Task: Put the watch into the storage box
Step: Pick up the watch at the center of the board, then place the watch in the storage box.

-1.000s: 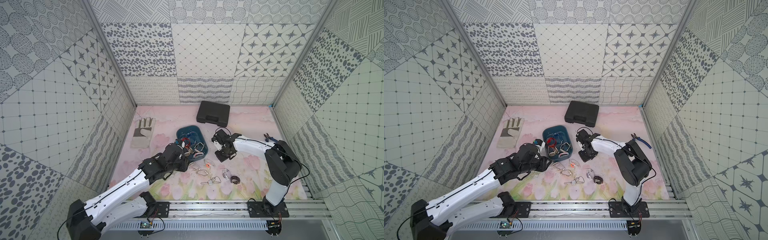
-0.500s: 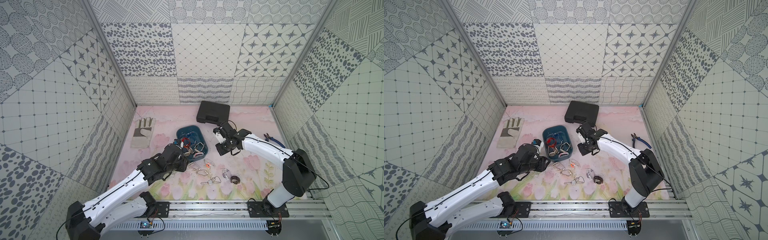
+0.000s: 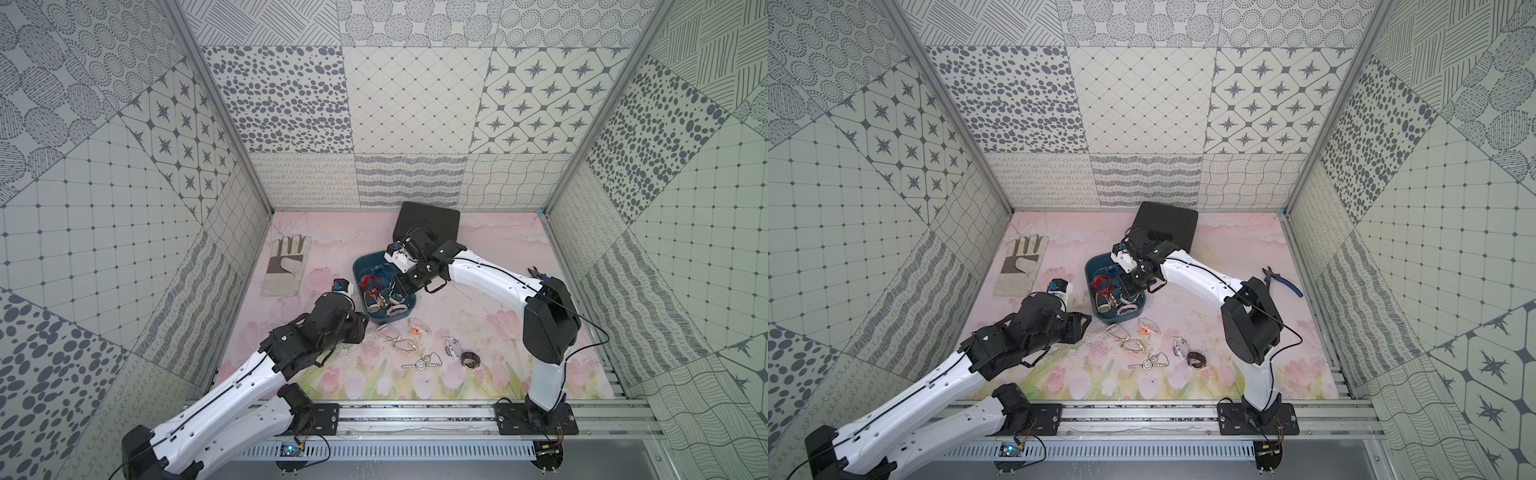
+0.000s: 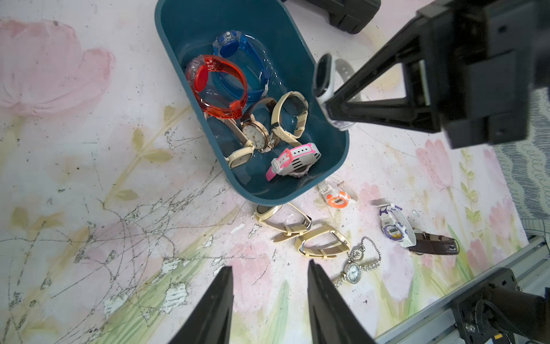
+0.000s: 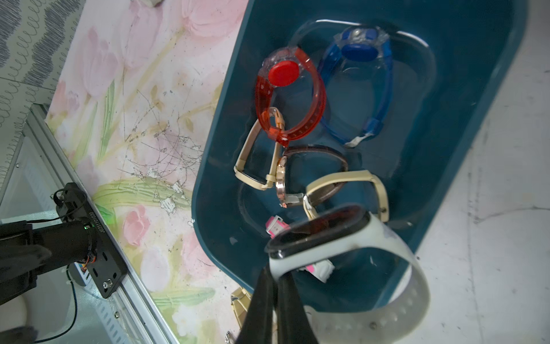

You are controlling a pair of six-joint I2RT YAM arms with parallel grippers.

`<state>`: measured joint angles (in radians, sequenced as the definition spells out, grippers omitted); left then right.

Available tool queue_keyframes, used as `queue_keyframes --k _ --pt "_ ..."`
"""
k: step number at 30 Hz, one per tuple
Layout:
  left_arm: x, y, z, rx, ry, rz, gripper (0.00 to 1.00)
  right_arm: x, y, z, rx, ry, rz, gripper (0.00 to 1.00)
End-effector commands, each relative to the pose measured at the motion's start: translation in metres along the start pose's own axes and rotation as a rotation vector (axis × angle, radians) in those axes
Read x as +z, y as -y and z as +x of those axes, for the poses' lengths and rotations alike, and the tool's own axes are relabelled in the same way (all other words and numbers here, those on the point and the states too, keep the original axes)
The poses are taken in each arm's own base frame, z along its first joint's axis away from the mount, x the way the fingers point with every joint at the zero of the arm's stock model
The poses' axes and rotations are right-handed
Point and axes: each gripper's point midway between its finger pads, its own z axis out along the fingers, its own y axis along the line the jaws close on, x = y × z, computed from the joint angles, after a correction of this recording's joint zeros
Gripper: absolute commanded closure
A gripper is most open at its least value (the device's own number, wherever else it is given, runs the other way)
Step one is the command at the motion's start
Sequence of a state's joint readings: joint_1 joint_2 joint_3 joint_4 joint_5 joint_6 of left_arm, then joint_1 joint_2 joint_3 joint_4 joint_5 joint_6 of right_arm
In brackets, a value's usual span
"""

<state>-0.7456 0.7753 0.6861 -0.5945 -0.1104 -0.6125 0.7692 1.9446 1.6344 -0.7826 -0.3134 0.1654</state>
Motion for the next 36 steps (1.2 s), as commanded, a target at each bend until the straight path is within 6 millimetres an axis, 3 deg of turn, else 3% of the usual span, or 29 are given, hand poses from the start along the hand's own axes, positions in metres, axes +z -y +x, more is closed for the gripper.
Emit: queue_keyframes --k 1,4,10,20,28,36 --pt "-0.004 -0.012 0.002 -0.02 0.008 -0.048 0.54 0.007 -0.019 -0.01 -0.012 -0.003 -0.055 1.0" --pt "-0.004 -0.012 0.002 -0.02 0.006 -0.049 0.55 0.019 -0.019 -0.007 -0.005 -0.024 -0.059 1.0" --pt "-0.003 -0.01 0.002 -0.015 0.005 -0.039 0.55 0.04 0.0 0.006 0.01 -0.082 0.0 1.0" --pt "-0.003 -0.009 0.005 -0.013 -0.013 -0.033 0.54 0.047 0.023 0.016 0.039 -0.11 0.059 1.0" --pt "-0.002 -0.005 0.012 -0.019 -0.055 -0.015 0.53 0.042 0.025 0.018 0.041 -0.104 0.074 0.73" --pt "0.01 0.006 0.033 -0.021 -0.15 0.001 0.51 0.006 0.007 0.001 0.02 -0.016 0.023 0.59"
